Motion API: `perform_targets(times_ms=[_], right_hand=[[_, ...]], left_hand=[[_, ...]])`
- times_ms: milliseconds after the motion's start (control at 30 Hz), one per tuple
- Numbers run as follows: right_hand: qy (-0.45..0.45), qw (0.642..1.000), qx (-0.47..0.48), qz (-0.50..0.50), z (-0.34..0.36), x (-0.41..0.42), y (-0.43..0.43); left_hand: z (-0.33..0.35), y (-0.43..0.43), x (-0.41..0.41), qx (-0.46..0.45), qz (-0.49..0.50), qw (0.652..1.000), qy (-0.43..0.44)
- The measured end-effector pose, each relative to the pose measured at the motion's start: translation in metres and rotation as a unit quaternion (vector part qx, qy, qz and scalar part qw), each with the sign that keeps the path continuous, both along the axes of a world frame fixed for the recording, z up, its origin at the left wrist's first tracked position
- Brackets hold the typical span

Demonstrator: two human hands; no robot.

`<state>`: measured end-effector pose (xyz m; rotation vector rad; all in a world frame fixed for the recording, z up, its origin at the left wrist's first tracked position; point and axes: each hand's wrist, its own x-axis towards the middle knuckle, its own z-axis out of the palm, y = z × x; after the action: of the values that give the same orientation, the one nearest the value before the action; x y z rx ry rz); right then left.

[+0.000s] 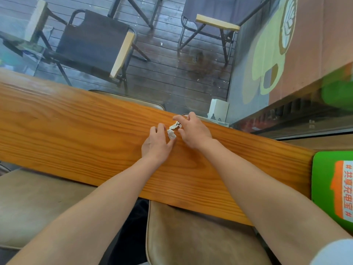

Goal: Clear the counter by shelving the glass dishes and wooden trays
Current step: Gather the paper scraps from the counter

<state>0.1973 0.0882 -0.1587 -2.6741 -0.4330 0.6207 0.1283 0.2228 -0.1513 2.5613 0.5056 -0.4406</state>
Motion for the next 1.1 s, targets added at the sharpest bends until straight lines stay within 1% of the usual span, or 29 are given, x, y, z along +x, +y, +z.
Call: perform_targets(times_ms=[167, 267, 367, 500, 600, 733, 833, 900, 967, 1100], right_hand=[[-0.009, 1.0, 0.008, 0.023, -0.009, -0.003, 0.004], [-0.041, 0.999, 0.01, 0.005, -0.008, -0.009, 0.0], [-0.037, 0.999, 0.007, -0.017, -0.002, -0.014, -0.003], [0.007, 0.998, 0.013, -0.062, 0.012, -0.023, -0.007], [0.035, 0.997, 0.005, -0.068, 0.029, -0.03, -0.015], [0.03, 0.998, -0.029, -0.055, 0.058, -0.052, -0.026], [0.028, 0.996, -0.053, -0.065, 0.084, -0.079, -0.034], [0.033, 0.994, -0.068, -0.078, 0.101, -0.099, -0.039], [0.022, 0.991, -0.073, -0.114, 0.123, -0.122, -0.048], [-0.009, 0.972, -0.075, -0.224, 0.159, -0.175, -0.065]], left_hand=[[-0.007, -0.008, 0.009, 0.018, -0.033, 0.999, -0.031], [-0.007, -0.009, 0.006, 0.014, -0.048, 0.998, -0.049], [-0.005, -0.006, 0.003, 0.002, -0.057, 0.997, -0.055], [0.006, 0.001, -0.003, -0.028, -0.065, 0.997, -0.015], [0.024, 0.006, -0.009, -0.037, -0.097, 0.994, 0.027], [0.057, 0.01, -0.018, -0.023, -0.142, 0.989, 0.045], [0.084, 0.009, -0.026, -0.011, -0.168, 0.985, 0.044], [0.1, 0.006, -0.029, -0.004, -0.204, 0.978, 0.041], [0.118, -0.003, -0.031, 0.009, -0.264, 0.964, 0.032], [0.146, -0.032, -0.042, 0.032, -0.391, 0.92, 0.021]])
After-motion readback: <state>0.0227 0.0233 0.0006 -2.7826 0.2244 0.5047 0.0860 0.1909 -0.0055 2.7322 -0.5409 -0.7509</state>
